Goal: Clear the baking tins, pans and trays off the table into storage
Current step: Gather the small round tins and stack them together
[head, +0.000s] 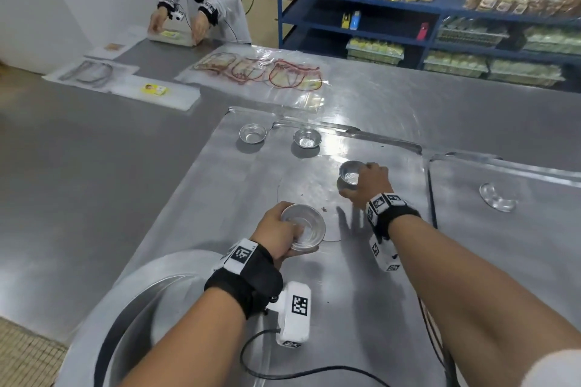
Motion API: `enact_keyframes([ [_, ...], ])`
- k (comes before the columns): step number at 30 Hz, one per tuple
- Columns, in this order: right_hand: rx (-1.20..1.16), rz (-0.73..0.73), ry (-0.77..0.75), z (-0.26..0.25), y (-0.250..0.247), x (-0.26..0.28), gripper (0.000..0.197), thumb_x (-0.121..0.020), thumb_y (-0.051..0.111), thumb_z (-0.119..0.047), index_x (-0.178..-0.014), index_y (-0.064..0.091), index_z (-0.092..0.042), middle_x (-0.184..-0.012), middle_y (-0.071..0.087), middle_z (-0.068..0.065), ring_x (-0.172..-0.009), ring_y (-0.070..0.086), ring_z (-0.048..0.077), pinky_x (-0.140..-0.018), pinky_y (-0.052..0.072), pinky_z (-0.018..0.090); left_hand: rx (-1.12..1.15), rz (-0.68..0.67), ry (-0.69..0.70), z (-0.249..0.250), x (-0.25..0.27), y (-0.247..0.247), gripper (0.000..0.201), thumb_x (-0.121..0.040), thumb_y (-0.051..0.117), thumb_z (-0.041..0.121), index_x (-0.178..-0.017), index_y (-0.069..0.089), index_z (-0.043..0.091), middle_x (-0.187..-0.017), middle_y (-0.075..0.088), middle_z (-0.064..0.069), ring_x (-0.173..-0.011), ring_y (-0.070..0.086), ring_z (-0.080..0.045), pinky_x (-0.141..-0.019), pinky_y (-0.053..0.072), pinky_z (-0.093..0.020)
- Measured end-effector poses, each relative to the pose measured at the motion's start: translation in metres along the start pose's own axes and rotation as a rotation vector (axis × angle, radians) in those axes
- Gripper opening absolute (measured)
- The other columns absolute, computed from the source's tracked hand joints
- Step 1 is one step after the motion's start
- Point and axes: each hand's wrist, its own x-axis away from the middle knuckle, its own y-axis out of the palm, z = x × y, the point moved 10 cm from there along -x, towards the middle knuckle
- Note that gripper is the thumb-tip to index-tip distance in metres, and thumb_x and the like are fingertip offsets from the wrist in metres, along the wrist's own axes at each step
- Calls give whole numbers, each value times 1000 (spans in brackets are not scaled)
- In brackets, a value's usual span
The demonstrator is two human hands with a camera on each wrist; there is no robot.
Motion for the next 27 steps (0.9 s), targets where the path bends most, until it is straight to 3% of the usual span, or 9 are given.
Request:
enact_keyframes([
  [2,-5,9,23,6,8,-17,86,-61,47,-74,-129,52,-20,-125,54,4,-118,45,27,-99,36,37,17,7,-15,-4,-2,-2,40,-85,41,-21,-102,63,7,-107,59,-23,-88,63,-42,-65,61,-45],
  [6,-70,14,83,12,7,-26,92,-66,45,-74,-133,47,-12,-126,53,8,-120,47,29,-101,36,39,48,16,-31,-10,1,-5,42,-85,41,-22,-107,63,7,-107,59,-21,-86,64,-38,-63,61,-43],
  [9,-103,-7,96,8,1,-17,79,-77,54,-68,-132,50,-12,-125,53,10,-121,46,28,-102,36,36,56,10,-28,-10,7,-6,42,-85,41,-22,-105,63,7,-104,60,-19,-82,65,-35,-64,62,-45],
  [14,-222,-36,81,-1,-7,11,58,-75,76,-43,-121,60,-12,-120,51,11,-120,48,29,-101,45,37,53,5,-16,-5,22,-10,43,-83,40,-23,-110,62,2,-99,57,-17,-73,62,-29,-67,62,-47],
  [20,-354,69,-27,-34,-37,65,88,-62,88,-47,-133,54,-7,-126,55,11,-117,53,27,-99,43,34,71,12,7,-2,49,-18,41,-83,41,-21,-111,62,1,-97,57,-17,-57,65,-19,-70,61,-49],
  [24,-487,132,-126,-56,-62,110,91,-56,90,-51,-132,57,-15,-120,59,4,-112,57,20,-99,48,36,122,32,10,-4,64,-25,38,-82,43,-19,-110,61,-1,-97,56,-18,-69,60,-26,-69,61,-49],
  [27,-609,177,-196,-72,-78,144,85,-53,92,-48,-126,61,-19,-113,62,-4,-103,61,14,-96,51,36,174,50,-3,-3,74,-32,26,-84,55,-8,-106,65,2,-101,60,-18,-80,61,-31,-67,61,-44],
])
